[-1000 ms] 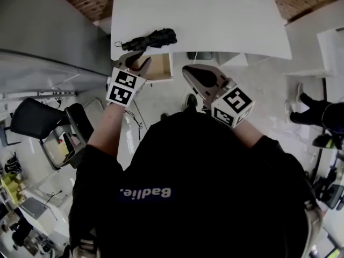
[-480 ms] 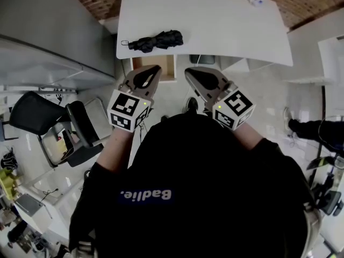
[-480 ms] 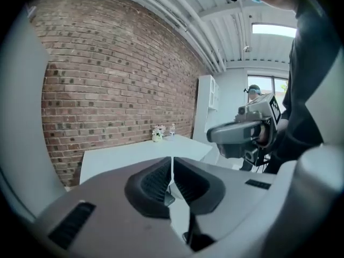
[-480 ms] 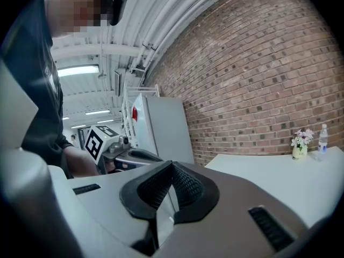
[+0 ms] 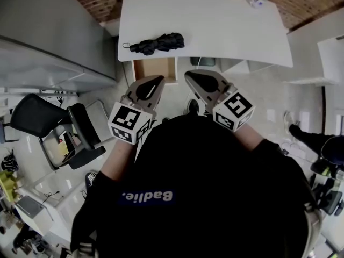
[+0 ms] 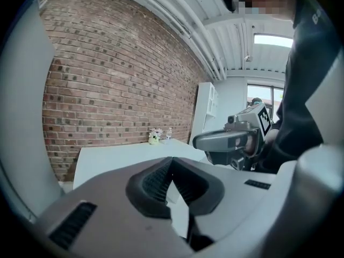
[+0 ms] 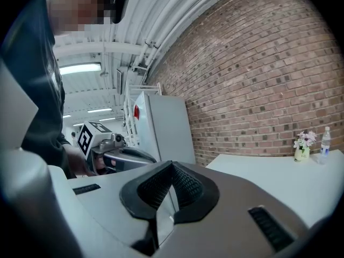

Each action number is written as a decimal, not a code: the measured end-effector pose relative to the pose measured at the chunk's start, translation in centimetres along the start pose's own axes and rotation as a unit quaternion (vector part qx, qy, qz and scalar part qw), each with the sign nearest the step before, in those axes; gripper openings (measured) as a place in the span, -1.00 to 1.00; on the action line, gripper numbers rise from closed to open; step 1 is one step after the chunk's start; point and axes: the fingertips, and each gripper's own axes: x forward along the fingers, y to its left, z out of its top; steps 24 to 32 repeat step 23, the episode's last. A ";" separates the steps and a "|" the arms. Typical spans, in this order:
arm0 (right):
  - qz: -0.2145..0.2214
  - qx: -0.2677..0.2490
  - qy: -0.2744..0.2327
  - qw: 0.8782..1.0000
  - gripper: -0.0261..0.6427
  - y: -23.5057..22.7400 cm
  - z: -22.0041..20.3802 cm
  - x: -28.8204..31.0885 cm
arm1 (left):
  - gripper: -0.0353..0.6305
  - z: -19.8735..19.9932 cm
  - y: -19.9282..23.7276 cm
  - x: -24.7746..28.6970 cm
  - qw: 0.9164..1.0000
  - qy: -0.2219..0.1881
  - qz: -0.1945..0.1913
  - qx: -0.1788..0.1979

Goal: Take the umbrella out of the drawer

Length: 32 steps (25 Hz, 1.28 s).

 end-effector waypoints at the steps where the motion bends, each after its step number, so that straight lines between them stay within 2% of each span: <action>1: 0.001 -0.001 0.000 1.000 -0.84 0.1 0.0 0.1 | -0.88 0.1 0.0 0.0 1.000 -0.004 0.000 -0.001; 32: 0.000 -0.003 0.002 1.000 -0.84 1.0 0.1 -0.4 | -0.88 0.9 -1.1 -1.2 1.000 -0.007 -0.014 0.017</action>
